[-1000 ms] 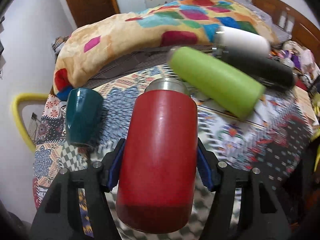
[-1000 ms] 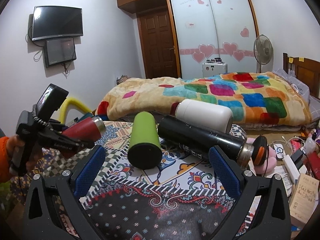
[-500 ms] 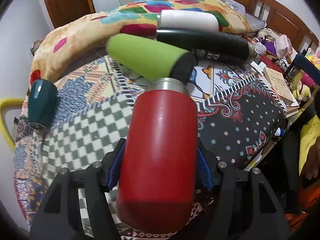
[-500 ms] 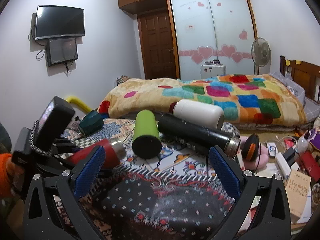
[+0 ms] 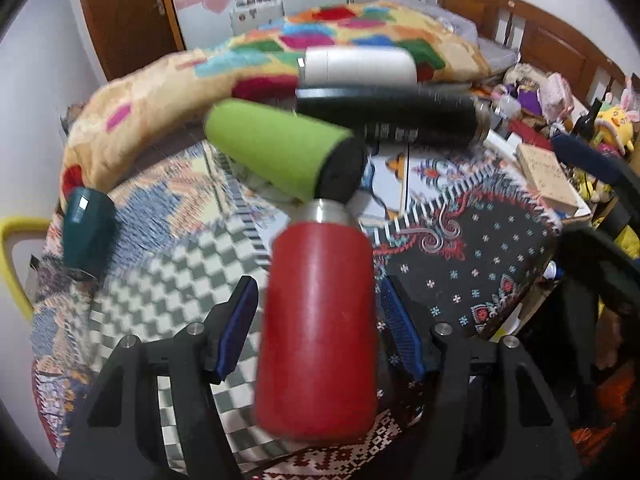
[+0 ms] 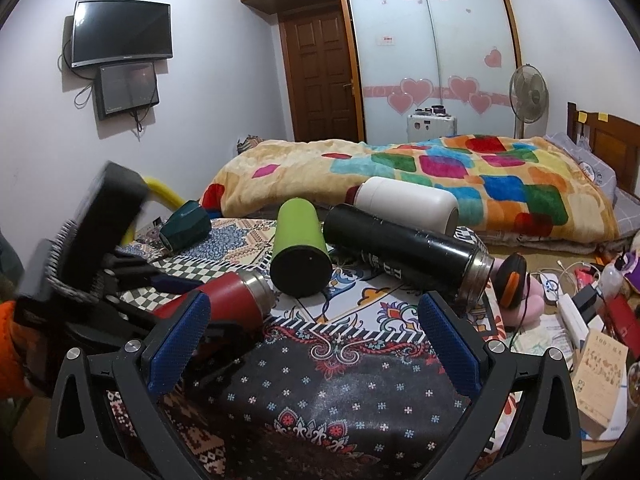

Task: Flip cup upright
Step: 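Lift the red thermos with the left tool and carry it toward the right tool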

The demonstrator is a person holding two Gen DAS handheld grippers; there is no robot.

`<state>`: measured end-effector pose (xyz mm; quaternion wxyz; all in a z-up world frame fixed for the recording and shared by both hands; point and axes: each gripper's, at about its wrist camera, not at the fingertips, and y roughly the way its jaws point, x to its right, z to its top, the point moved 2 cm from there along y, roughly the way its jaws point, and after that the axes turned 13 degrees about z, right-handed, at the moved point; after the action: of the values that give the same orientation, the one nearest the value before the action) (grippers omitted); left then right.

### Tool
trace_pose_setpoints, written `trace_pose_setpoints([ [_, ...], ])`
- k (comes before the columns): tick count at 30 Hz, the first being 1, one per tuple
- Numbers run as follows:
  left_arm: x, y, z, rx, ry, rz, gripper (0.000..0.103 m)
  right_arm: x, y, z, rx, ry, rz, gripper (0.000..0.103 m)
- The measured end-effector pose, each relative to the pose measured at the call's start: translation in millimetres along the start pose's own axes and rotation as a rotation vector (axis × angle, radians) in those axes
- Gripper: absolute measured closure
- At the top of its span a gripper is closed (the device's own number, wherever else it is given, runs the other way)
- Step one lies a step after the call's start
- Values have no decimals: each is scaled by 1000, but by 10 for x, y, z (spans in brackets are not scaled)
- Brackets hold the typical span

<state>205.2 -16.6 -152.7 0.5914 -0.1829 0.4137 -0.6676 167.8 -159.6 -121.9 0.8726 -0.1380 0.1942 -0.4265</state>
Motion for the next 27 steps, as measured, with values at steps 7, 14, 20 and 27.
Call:
trace_pose_setpoints([
  [7,-665,-92,-132,39,-116,96,39,-37,203,-4,-39,22,47,0],
  [14,-970,211,-436,-40,-146,143,39,-174,542,-99,-111,7,61,0],
  [20,-1010,335,-608,-58,-162,119,39,-230,776,-192,-186,-7,49,0],
  [27,-828,273,-659,-44,-149,73,39,-169,770,-278,-215,-16,23,0],
])
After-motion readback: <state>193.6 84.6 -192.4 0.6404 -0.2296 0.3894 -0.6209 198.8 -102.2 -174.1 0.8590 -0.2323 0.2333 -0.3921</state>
